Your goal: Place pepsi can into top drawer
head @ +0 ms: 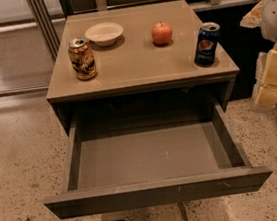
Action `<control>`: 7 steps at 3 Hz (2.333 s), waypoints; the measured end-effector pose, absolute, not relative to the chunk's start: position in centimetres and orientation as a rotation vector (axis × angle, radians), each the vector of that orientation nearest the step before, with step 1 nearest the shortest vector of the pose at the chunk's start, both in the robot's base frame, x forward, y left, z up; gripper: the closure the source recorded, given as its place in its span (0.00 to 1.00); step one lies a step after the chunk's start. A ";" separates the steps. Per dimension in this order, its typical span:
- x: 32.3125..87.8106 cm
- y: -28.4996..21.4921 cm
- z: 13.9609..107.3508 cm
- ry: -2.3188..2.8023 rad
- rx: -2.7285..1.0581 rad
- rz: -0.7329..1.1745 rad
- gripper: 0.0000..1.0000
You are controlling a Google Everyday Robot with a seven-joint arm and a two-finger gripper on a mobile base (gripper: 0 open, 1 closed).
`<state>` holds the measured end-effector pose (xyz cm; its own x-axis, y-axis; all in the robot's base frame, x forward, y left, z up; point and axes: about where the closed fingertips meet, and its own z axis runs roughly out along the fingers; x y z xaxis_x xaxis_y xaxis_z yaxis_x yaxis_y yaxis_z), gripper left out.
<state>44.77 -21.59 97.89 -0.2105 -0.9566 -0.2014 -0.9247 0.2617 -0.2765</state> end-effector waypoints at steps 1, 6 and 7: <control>49.0 -21.8 97.9 2.135 -1.739 -0.214 0.00; 64.8 -29.6 91.2 2.227 -1.440 -0.112 0.00; 65.0 -31.6 88.6 2.259 -1.349 -0.042 0.00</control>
Offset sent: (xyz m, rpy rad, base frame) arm 0.1914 -0.0308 -0.0123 -0.0421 -0.2143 0.0356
